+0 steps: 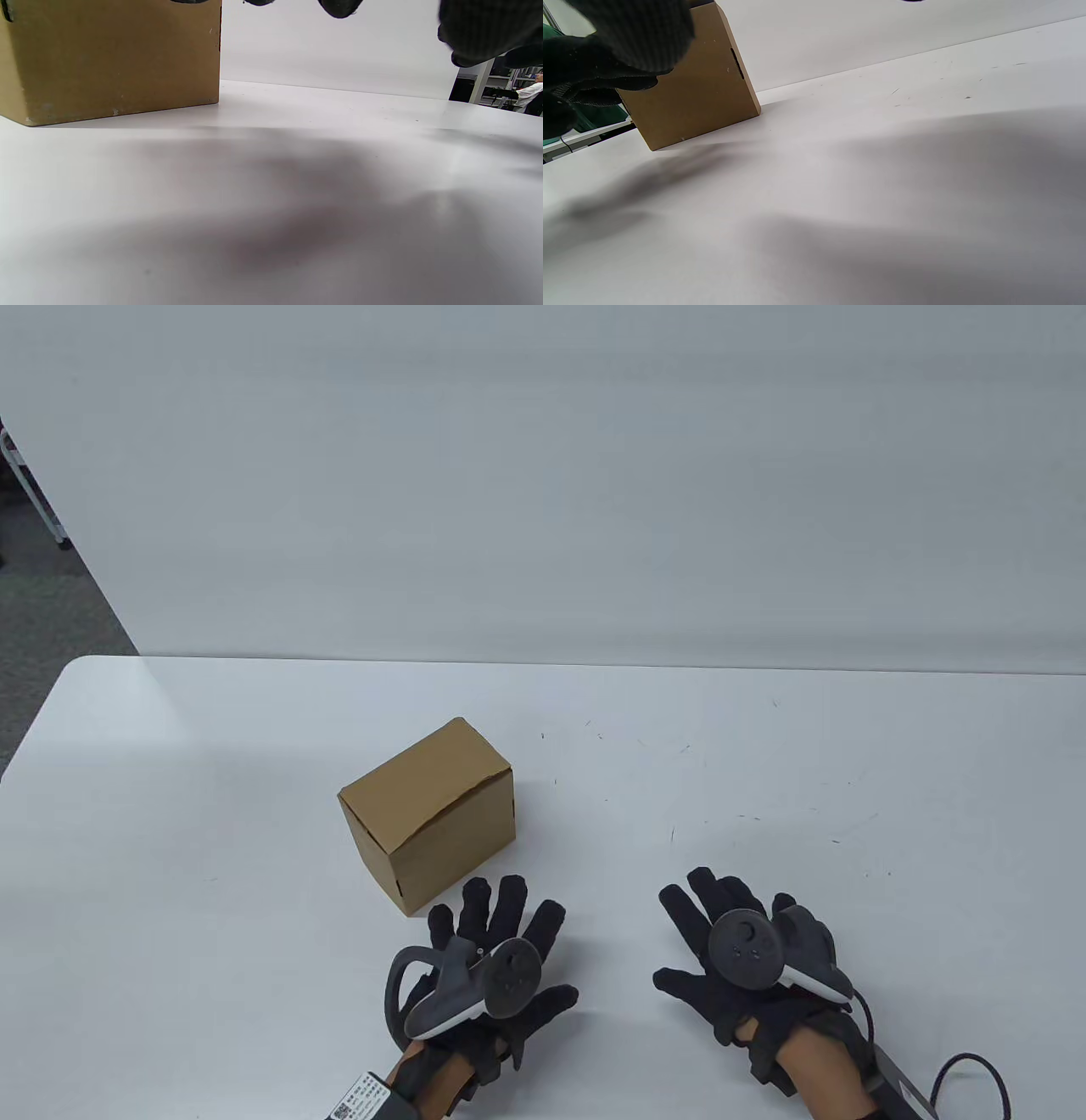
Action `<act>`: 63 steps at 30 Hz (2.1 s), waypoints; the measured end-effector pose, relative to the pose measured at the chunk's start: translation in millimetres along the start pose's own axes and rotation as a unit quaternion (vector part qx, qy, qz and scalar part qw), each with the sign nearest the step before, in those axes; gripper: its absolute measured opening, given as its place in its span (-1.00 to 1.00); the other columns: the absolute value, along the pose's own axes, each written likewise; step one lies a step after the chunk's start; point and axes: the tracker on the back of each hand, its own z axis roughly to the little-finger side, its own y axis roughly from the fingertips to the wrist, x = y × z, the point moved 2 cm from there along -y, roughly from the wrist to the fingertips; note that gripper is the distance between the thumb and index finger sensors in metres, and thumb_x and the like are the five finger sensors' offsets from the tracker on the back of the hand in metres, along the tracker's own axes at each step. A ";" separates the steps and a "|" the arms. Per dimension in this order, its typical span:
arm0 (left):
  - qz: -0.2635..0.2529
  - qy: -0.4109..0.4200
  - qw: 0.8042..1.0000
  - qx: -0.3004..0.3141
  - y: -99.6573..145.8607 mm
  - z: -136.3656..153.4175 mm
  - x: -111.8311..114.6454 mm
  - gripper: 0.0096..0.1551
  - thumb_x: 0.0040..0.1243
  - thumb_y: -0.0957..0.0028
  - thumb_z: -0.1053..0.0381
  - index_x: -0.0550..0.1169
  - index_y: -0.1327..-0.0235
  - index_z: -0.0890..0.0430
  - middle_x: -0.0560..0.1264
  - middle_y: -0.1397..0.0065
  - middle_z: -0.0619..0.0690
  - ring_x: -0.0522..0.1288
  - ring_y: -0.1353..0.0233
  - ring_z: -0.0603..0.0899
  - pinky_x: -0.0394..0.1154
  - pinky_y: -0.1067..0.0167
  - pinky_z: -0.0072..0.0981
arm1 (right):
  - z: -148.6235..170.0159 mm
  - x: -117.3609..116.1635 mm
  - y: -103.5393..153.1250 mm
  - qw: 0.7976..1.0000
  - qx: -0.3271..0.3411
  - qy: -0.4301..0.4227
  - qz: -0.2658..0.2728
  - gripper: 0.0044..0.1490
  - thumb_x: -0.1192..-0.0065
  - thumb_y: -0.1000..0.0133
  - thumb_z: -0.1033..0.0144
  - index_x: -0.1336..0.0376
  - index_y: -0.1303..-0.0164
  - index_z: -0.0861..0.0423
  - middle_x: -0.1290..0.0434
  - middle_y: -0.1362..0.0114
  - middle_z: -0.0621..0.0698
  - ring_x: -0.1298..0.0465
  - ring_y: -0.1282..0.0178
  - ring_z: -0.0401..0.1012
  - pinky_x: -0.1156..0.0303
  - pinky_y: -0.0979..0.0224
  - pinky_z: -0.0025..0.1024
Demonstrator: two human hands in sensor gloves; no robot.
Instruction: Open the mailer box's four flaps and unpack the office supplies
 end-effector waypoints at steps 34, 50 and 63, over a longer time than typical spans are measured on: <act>-0.044 0.158 0.973 -0.162 -36.7 171.9 -69.1 0.35 0.37 0.13 -0.58 -0.16 -0.64 -0.21 -0.31 -0.78 0.18 -0.19 -0.75 0.55 -0.06 -0.47 0.65 | 11.5 -0.5 -0.9 1.000 -0.010 -0.028 -0.010 0.07 -0.16 -0.04 -0.28 0.26 -0.56 -0.12 0.25 -0.69 0.13 0.09 -0.61 0.33 0.25 -0.23 0.74; -0.054 0.250 0.965 0.065 -42.9 94.5 -53.3 0.34 0.58 0.16 -0.40 -0.02 -0.64 -0.09 -0.16 -0.75 0.27 0.03 -0.68 0.57 0.08 -0.48 0.57 | 39.8 14.2 5.4 0.995 -0.016 -0.101 0.017 0.08 -0.20 -0.02 -0.25 0.25 -0.56 -0.10 0.25 -0.69 0.13 0.10 -0.62 0.33 0.26 -0.25 0.73; 0.041 0.215 0.952 0.215 -22.1 -7.4 -45.8 0.35 0.57 0.16 -0.40 -0.05 -0.64 -0.12 -0.16 -0.76 0.25 0.04 -0.71 0.55 0.06 -0.48 0.59 | -6.9 47.0 23.1 0.970 0.189 -0.138 0.058 0.28 -0.40 0.05 -0.29 0.30 -0.56 -0.05 0.26 -0.69 0.18 0.09 -0.63 0.34 0.13 -0.32 0.66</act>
